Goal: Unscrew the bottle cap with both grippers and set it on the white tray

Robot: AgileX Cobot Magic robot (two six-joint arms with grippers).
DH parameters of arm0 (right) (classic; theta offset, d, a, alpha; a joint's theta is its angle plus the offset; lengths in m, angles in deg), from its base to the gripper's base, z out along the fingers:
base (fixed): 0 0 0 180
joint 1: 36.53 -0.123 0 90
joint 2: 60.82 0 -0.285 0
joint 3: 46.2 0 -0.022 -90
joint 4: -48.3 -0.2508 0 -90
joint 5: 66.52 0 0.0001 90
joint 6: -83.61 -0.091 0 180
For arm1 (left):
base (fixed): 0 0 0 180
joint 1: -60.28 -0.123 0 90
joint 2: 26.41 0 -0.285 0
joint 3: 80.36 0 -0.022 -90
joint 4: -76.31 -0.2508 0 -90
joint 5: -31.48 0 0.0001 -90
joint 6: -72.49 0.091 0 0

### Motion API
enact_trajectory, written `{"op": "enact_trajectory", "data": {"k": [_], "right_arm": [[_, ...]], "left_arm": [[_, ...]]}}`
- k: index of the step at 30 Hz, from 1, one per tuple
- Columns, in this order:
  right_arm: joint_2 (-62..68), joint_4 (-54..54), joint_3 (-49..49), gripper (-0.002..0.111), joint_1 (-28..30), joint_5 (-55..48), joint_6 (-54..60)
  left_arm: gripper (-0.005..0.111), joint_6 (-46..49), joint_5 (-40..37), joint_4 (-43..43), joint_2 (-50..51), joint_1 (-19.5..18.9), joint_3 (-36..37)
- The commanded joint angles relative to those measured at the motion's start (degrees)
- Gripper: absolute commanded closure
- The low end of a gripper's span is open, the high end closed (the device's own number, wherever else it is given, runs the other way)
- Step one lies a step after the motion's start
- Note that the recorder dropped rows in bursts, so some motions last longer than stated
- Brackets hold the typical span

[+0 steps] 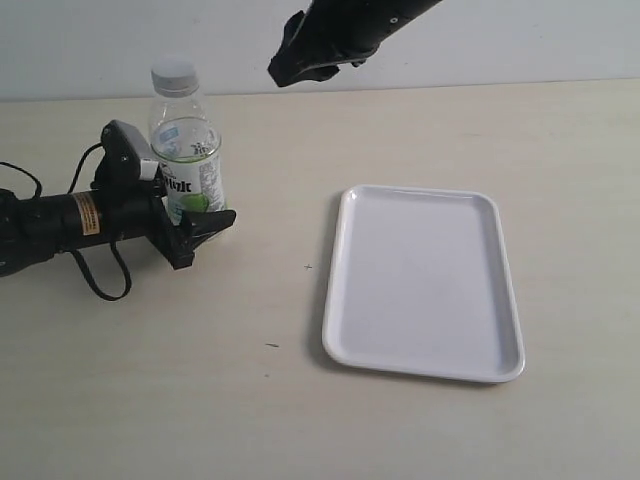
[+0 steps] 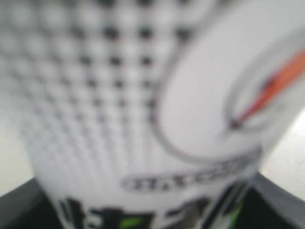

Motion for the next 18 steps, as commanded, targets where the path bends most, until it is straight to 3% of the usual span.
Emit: {"op": "enact_trajectory", "data": {"k": [1,6,12,18], "right_arm": [[0.4,-10.3,-0.4,0.050,-0.1,-4.2,9.7],[0.4,-14.5,-0.4,0.044,-0.1,-6.0,10.2],[0.4,-22.1,0.3,0.046,-0.1,-6.4,20.0],[0.5,-21.5,0.3,0.045,-3.7,-3.8,29.2]], "left_arm": [[0.107,2.8,-6.6,-1.5,0.0,0.1,0.0],[0.107,3.5,-6.6,-1.9,0.0,0.1,0.0],[0.107,3.2,-6.6,-3.1,0.0,0.1,0.0],[0.107,2.7,-6.6,-3.3,0.0,0.1,0.0]]}}
